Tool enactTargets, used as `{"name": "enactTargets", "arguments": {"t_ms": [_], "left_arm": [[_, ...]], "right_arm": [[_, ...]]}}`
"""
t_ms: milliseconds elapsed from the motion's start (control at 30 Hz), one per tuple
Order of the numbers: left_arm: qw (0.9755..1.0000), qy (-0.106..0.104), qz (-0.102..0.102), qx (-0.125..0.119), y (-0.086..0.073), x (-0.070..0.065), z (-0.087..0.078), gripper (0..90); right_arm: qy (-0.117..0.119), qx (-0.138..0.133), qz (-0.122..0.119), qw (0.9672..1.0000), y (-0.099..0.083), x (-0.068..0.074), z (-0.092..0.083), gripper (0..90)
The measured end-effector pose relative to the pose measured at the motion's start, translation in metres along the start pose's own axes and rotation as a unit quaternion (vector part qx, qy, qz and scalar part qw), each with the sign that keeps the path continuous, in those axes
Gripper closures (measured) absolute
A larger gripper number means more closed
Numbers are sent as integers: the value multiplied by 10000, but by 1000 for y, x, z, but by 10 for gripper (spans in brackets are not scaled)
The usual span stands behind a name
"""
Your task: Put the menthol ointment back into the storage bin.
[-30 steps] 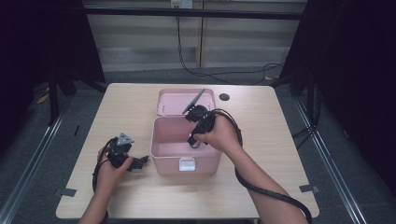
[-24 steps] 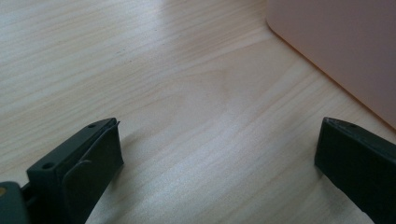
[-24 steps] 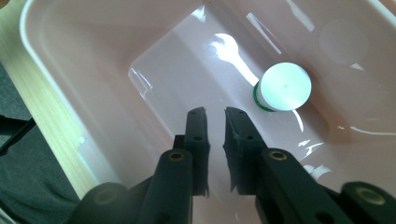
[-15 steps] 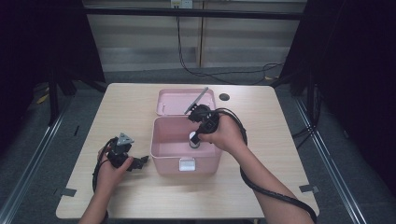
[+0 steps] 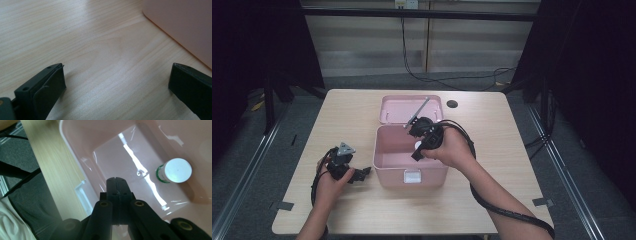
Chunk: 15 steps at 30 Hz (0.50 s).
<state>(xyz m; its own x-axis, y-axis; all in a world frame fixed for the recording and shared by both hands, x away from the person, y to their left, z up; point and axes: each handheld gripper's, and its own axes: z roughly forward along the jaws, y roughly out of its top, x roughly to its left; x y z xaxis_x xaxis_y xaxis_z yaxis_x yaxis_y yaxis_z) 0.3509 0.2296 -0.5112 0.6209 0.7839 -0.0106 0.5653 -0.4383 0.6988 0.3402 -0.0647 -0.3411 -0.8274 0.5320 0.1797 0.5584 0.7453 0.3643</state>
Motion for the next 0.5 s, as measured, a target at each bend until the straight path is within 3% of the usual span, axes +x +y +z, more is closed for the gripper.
{"name": "enactTargets", "arguments": {"t_ms": [500], "left_arm": [[10000, -1, 2, 4, 0, 0, 0, 2]], "right_arm": [[109, 30, -149, 9998, -5, 11, -4, 900]]}}
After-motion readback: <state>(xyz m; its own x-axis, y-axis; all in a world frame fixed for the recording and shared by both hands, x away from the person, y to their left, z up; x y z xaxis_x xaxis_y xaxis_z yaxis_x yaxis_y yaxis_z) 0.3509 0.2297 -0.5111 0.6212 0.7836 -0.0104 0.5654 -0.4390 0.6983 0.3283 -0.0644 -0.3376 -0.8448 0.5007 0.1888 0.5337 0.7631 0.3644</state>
